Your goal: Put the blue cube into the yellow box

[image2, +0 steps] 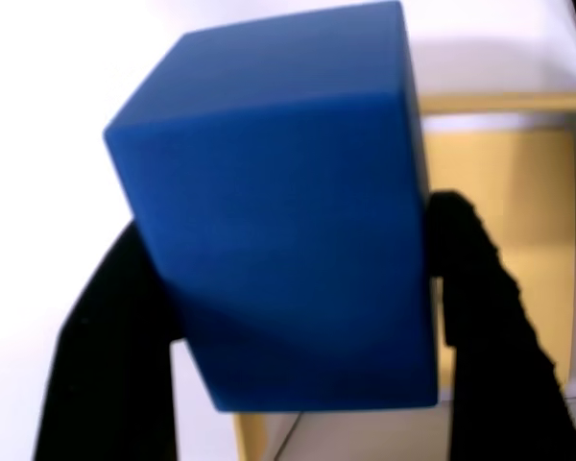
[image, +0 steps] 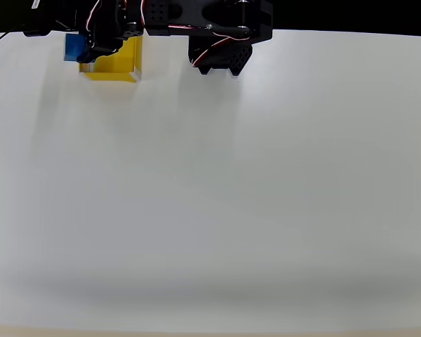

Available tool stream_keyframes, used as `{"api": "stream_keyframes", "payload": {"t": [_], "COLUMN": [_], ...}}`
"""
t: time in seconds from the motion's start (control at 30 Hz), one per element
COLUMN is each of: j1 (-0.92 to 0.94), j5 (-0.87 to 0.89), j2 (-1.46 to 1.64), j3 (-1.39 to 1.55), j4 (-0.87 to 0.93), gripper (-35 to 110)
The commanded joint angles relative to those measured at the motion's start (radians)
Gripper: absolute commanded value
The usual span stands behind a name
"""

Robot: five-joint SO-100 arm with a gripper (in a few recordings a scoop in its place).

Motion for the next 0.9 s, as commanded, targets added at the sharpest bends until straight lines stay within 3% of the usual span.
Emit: {"api": "stream_keyframes", "payload": {"t": [0.0,0.87], "j1": [0.044,0.143], "j5": [-0.028,-0.095], "j2": [0.137,0.402], "j3": [0.018,0.374], "j4": [-0.035,-0.121], "gripper": [14,14]}}
